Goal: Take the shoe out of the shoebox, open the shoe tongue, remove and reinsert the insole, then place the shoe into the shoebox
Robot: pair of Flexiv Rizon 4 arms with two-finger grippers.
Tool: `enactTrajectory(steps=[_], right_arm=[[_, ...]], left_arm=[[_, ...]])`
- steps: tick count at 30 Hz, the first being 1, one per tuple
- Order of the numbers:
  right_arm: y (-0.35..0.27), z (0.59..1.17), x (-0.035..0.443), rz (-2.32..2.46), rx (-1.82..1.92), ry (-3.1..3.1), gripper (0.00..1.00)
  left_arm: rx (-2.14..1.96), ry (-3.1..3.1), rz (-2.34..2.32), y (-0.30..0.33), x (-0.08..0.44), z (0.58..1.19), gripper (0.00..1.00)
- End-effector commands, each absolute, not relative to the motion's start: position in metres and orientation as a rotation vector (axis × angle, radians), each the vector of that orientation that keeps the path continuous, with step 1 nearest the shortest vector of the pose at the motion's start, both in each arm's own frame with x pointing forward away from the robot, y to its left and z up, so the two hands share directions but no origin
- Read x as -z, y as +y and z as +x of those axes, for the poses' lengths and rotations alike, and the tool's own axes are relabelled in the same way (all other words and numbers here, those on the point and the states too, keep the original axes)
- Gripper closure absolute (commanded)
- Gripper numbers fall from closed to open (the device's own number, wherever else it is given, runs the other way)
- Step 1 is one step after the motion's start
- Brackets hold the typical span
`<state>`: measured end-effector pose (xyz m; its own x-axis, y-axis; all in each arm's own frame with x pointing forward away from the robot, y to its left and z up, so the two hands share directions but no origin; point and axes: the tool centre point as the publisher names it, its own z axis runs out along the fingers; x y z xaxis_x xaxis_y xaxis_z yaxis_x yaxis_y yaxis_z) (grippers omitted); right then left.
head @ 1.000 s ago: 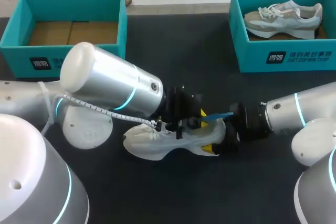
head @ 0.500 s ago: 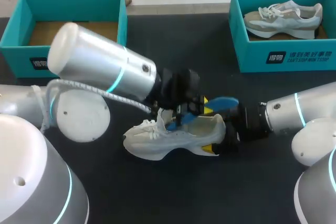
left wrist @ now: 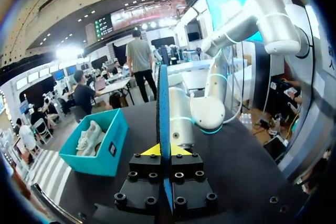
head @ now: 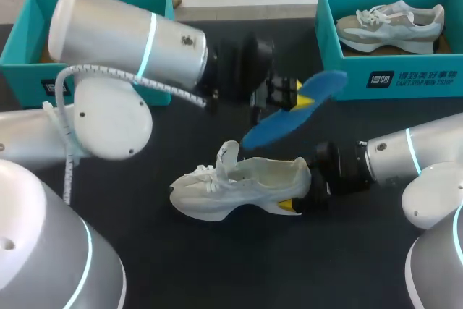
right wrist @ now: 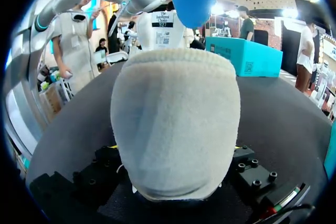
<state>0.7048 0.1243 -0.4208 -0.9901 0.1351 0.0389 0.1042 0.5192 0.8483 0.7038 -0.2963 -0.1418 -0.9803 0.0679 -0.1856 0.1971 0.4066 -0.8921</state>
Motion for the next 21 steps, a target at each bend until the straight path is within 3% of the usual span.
enactTrajectory(steps=[1,13,21], right_arm=[[0.130,0.705,0.427,0.217,-1.504,2.712,1.00],[0.130,0.705,0.427,0.217,-1.504,2.712,1.00],[0.130,0.705,0.427,0.217,-1.504,2.712,1.00]], left_arm=[[1.980,2.359,0.308,-0.288,0.128,0.708,1.00],[2.307,2.090,0.311,-0.269,0.074,0.713,1.00],[2.312,2.100,0.367,-0.267,0.066,0.713,1.00]])
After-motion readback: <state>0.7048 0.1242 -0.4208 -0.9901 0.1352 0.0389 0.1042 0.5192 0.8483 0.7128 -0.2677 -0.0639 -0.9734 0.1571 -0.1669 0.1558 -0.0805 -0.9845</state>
